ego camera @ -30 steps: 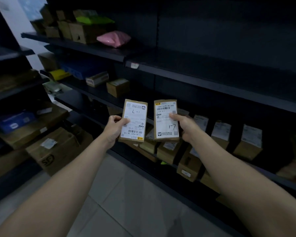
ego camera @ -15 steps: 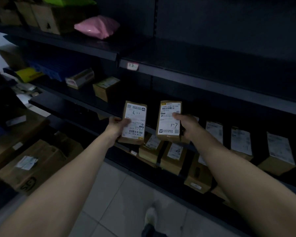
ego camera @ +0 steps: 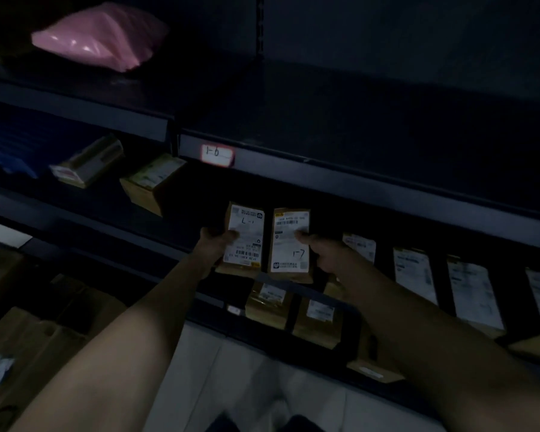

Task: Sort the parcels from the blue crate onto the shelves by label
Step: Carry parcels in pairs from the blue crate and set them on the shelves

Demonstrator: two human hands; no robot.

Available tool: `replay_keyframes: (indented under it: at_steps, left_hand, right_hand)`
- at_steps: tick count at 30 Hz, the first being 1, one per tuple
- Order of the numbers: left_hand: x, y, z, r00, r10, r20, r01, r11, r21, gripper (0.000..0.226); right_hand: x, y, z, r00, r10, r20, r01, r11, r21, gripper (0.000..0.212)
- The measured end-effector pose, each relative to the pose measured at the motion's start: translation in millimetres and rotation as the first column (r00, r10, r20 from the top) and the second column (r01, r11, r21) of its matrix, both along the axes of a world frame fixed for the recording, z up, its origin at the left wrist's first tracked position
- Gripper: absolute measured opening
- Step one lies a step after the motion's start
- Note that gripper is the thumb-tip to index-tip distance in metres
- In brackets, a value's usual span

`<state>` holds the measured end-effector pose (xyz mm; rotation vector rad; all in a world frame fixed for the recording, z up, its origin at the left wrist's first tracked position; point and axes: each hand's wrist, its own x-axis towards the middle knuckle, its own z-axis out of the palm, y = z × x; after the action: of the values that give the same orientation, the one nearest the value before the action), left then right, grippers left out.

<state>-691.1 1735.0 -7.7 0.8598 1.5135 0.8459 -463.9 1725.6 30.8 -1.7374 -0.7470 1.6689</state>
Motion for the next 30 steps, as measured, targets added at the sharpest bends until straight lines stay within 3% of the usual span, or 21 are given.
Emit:
replay_keyframes:
  at_steps: [3, 12, 16, 19, 22, 25, 28, 30]
  left_hand:
    - [-0.6, 16.4, -8.3, 0.996, -0.09, -0.016, 0.091, 0.996, 0.023, 0.025]
    - [-8.8, 38.2, -16.3, 0.991, -0.127, 0.051, 0.132, 0.985, -0.11, 0.038]
    - [-6.0, 50.2, -15.3, 0.986, -0.162, 0.038, 0.165, 0.982, -0.092, 0.042]
    - [1.7, 56.0, -13.4, 0.966, -0.224, -0.132, 0.216, 0.974, -0.072, 0.038]
    - [4.5, 61.1, -7.3, 0.884, -0.32, -0.341, 0.319, 0.946, -0.06, 0.042]
    - [4.6, 62.0, 13.2, 0.685, -0.409, -0.603, 0.497, 0.867, -0.024, 0.047]
    - [15.8, 48.1, 40.5, 0.534, -0.474, -0.7, 0.705, 0.707, 0.059, 0.041]
    - [29.3, 32.4, 57.6, 0.471, -0.538, -0.699, 0.803, 0.589, 0.088, 0.033]
  right_hand:
    - [-4.1, 6.4, -8.1, 0.999, -0.048, -0.011, 0.047, 0.999, -0.019, 0.046]
    - [-16.4, 12.6, -24.8, 0.984, -0.177, 0.013, 0.177, 0.983, -0.05, 0.046]
    - [-16.1, 12.3, -31.6, 0.962, -0.193, 0.194, 0.201, 0.979, -0.023, 0.043]
    - [-17.0, 11.8, -27.2, 0.919, -0.171, 0.355, 0.174, 0.984, 0.026, 0.041]
    - [-20.2, 10.6, -12.4, 0.834, -0.236, 0.499, 0.182, 0.971, 0.154, 0.04]
    - [-23.6, -0.3, 2.7, 0.757, -0.196, 0.624, 0.08, 0.975, 0.209, 0.022]
    - [-25.9, -24.1, 19.2, 0.724, -0.169, 0.668, 0.0, 0.97, 0.244, 0.005]
    - [-24.4, -43.2, 35.0, 0.682, -0.11, 0.723, -0.068, 0.975, 0.213, 0.012]
